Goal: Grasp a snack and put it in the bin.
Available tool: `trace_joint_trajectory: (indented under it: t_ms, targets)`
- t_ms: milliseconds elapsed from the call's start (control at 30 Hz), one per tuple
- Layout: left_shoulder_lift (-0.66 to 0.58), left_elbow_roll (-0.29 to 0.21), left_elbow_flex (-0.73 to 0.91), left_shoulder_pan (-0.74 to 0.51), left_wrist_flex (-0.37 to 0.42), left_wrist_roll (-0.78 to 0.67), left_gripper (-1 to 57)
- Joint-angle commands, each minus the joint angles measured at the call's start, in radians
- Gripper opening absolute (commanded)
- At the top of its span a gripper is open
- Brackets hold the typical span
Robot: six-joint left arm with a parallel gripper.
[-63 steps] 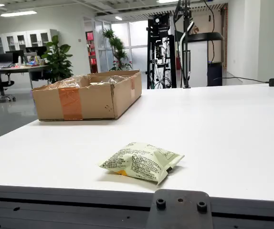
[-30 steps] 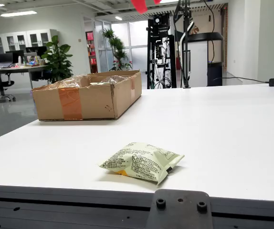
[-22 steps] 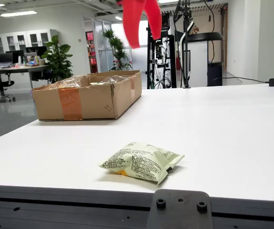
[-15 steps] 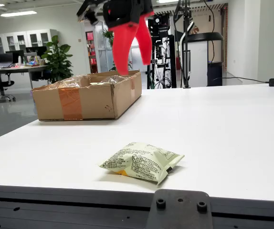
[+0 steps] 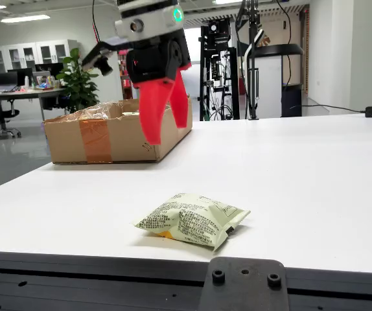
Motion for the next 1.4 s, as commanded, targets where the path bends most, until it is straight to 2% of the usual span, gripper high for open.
trace_joint_trajectory:
  t_ms: [33,467,900,1400]
  targets:
    - [0.049,0.008,-0.014,-0.016,-0.045,-0.021,43.3]
    - [0.184,0.024,-0.039,-0.035,-0.159,-0.037,45.4]
    - [0.216,0.106,-0.026,-0.026,-0.221,-0.036,45.7]
    - [0.261,0.123,0.012,-0.016,-0.3,-0.033,47.1]
